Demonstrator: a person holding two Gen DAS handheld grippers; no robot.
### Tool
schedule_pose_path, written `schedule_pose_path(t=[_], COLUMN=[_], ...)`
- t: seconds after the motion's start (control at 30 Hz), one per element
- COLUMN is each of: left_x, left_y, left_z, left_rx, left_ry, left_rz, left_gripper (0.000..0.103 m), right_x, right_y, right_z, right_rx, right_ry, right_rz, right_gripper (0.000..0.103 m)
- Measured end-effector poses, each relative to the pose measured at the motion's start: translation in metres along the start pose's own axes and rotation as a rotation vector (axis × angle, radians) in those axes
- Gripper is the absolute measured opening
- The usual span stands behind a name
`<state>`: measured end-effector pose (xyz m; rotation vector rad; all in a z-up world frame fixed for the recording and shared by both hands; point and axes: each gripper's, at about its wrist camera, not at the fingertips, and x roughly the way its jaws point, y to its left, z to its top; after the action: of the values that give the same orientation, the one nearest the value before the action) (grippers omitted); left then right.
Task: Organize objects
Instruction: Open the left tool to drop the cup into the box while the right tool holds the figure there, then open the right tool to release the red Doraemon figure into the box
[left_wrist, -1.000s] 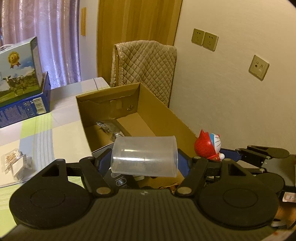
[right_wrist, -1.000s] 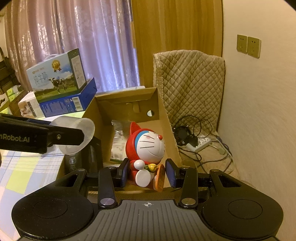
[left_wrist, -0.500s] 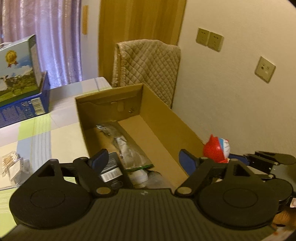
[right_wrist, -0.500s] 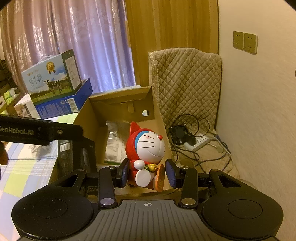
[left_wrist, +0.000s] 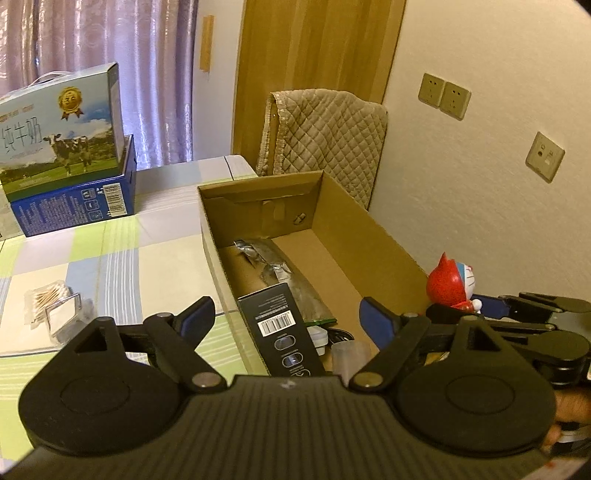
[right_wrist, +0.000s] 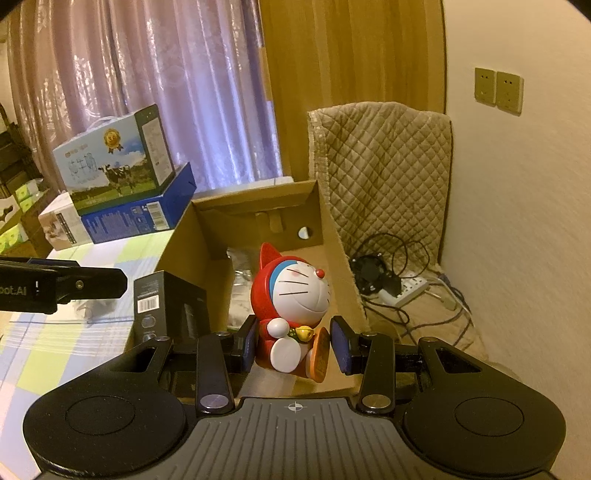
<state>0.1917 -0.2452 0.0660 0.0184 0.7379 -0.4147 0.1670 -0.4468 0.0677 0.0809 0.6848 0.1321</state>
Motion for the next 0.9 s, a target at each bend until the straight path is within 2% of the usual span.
schedule_pose_path(t=[0.23, 0.37, 0.43, 0.47, 0.5, 0.9], left_x=[-0.008, -0.008, -0.007, -0.008, -0.008, -0.038], left_y=[0.011, 0.020, 0.024, 0.027, 0.031, 0.062], left_z=[-0.003, -0.009, -0.013, -0.015, -0.018, -0.046], left_rx=[-0.015, -0.033, -0.042, -0.048, -0.055, -0.139], left_ry=[-0.022, -0.012, -0.005, -0.002, 0.001, 0.004], left_rz=[0.020, 0.026, 0.032, 0.036, 0.040, 0.083], left_gripper=[0.083, 0.083, 0.083, 0.084, 0.084, 0.086], right_x=[0.010, 0.023, 0.027, 0.026, 0.024, 0.001], right_y=[0.007, 0.006, 0.007, 0.007, 0.007, 0.017], right_z=[0.006, 0.009, 0.009, 0.009, 0.008, -0.005], right_rx=[0.008, 0.043, 0.048, 0.049, 0.054, 0.099], right_ry=[0.003, 0.012, 0.011, 0.001, -0.012, 0.010], right_rz=[0.011, 0.053, 0.058, 0.056, 0.057, 0.037], right_gripper=[0.039, 0.039, 0.049, 0.058, 0.061, 0.062])
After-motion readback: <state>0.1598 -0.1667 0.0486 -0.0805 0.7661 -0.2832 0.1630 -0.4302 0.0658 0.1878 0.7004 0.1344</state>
